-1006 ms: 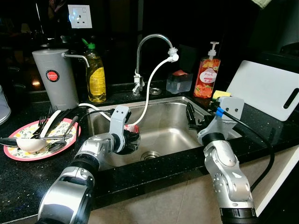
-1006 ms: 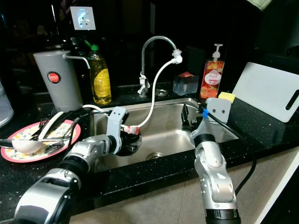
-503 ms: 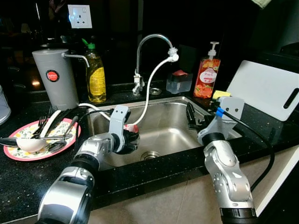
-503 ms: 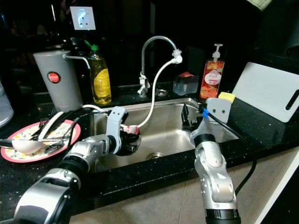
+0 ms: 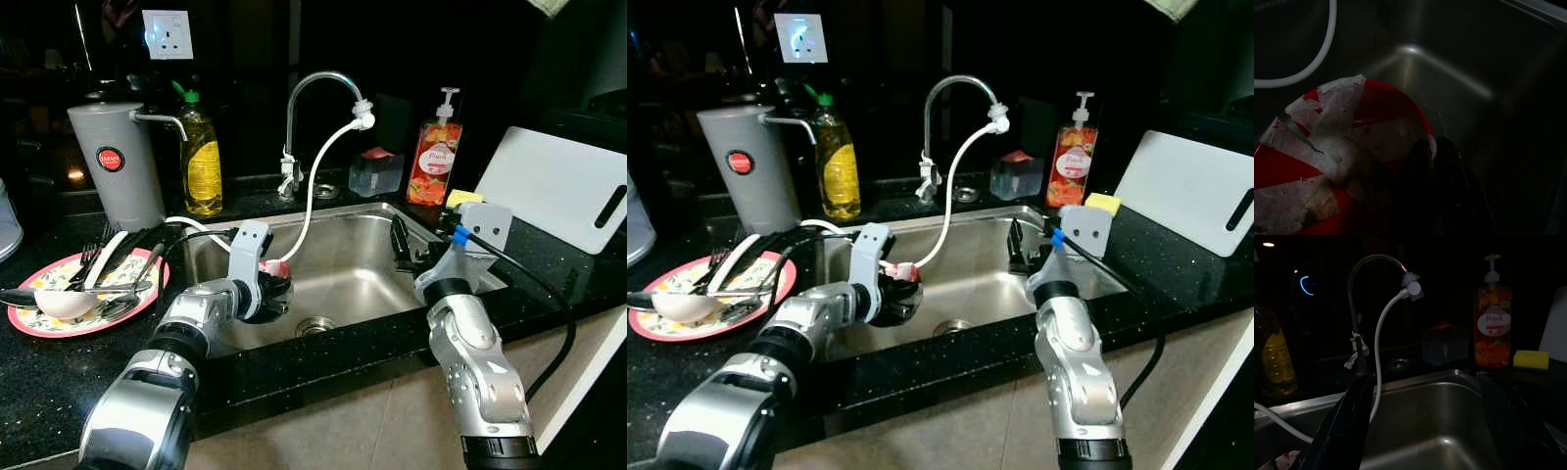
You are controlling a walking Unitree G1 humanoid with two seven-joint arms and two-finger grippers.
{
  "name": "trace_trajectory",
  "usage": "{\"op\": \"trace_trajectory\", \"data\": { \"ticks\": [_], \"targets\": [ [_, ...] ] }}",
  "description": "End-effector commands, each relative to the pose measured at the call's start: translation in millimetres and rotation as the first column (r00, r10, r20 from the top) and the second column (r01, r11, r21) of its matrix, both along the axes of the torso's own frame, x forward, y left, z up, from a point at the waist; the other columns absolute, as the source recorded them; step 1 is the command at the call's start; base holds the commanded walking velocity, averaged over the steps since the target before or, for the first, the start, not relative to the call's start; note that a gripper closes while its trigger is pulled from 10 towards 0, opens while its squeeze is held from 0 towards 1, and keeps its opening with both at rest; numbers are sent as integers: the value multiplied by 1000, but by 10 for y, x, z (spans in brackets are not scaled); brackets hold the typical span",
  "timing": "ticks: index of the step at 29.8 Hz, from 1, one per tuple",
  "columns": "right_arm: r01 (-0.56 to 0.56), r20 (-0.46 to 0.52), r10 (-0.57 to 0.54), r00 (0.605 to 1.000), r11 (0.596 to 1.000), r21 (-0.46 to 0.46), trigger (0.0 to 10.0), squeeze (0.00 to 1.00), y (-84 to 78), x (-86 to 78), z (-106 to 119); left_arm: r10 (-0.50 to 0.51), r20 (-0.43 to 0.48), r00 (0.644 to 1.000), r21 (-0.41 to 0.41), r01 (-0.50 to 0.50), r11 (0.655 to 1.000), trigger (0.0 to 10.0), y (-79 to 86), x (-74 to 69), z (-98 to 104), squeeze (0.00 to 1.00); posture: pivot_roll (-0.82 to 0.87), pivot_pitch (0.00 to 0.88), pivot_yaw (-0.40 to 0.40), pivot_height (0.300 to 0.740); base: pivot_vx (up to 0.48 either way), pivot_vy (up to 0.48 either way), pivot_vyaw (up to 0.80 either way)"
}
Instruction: Kitchen organization
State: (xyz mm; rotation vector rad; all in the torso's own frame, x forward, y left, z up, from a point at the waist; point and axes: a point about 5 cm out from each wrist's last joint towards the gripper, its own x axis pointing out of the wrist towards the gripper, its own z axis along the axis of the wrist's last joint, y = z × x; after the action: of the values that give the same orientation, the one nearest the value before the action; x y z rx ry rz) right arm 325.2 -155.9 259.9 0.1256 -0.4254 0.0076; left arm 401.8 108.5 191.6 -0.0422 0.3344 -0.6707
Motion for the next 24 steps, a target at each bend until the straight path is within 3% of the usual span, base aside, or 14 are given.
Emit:
{"op": "trace_trajectory", "data": {
  "ticks": [1,24],
  "targets": [
    [-5,12,5,1000,1000,2,10000,0,2,-13,37,3,10,1000,4,-3,1000,10000,0,10,17,0,-79,0,-2,740,0,0,0],
    [-8,14,8,1000,1000,0,10000,0,8,-16,41,25,-8,1000,6,-25,1000,10000,39,-8,-69,0,-81,0,-3,740,0,0,0]
  ]
}}
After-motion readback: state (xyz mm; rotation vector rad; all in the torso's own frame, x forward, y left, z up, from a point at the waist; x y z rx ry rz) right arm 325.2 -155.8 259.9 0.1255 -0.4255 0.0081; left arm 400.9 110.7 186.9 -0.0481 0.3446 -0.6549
